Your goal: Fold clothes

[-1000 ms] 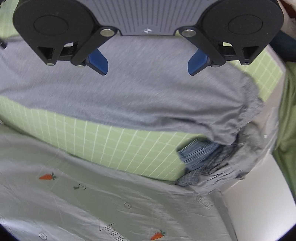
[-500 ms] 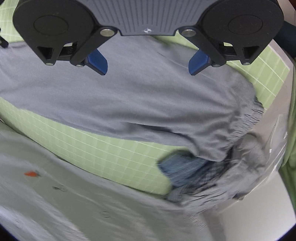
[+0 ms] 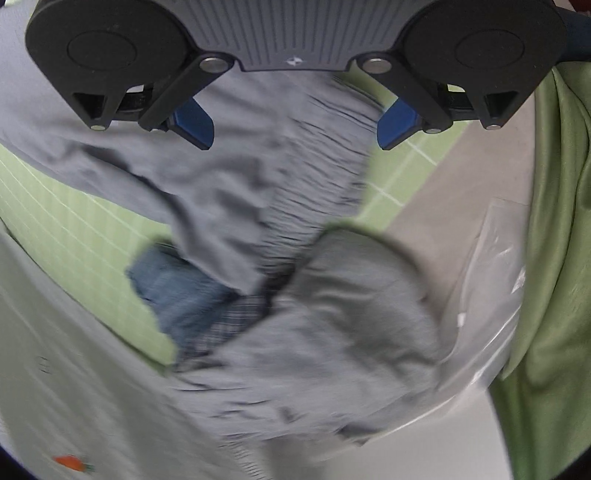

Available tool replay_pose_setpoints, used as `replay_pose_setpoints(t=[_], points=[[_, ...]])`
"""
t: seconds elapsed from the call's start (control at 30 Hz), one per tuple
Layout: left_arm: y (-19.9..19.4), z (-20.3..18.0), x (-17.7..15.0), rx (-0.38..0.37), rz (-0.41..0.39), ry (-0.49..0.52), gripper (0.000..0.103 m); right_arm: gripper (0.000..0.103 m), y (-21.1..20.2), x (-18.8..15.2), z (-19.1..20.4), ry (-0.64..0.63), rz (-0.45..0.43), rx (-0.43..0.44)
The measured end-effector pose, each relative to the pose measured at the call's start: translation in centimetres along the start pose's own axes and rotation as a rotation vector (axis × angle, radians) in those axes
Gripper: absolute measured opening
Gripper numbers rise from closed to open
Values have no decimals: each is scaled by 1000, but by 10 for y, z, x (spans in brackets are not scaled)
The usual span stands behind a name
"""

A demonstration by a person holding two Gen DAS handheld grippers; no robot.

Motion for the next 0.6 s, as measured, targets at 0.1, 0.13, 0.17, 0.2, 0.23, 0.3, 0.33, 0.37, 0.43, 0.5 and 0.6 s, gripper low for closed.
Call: replay_pose_setpoints(t=[0.1,0.13,0.17,0.2,0.23,0.3,0.33,0.37,0.43,0.5,0.6], points=[[13,10,-1,1,26,-24,95,101,5,2,16,-20,17,-14],[16,12,-2,0,33,-31,95,101,7,4,21,-15,23,-13],[20,14,-3,-2,41,-38,95,101,9,5,26,-12,27,-11],[23,16,-4,-3,48,-45,95,101,10,7,30,-15,29,-9],[26,18,-5,-4,56,-52,95,101,11,8,35,-23,32,-11],[33,22,-7,-6,71,-66,95,101,12,10,43,-41,40,-16],[36,24,-8,-8,79,-73,95,101,12,10,46,-45,45,-16],[39,26,-9,-9,86,-80,96,101,12,10,48,-47,51,-15],[46,29,-10,-11,100,-92,96,101,11,8,52,-55,63,-11],[45,28,-10,-12,92,-77,93,101,12,6,54,-68,73,-17],[41,27,-9,-3,72,-55,76,101,11,2,51,-60,80,-21]])
Point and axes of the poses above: each gripper's, at about its wrist camera, not at the fingertips, and y roughly the way its jaws point, z to its left, x to its top, the point moved 4 cm from there along y, roughly the way its jaws point, and after that the axes turned 13 degrees about -z, right-handed, at the moved point
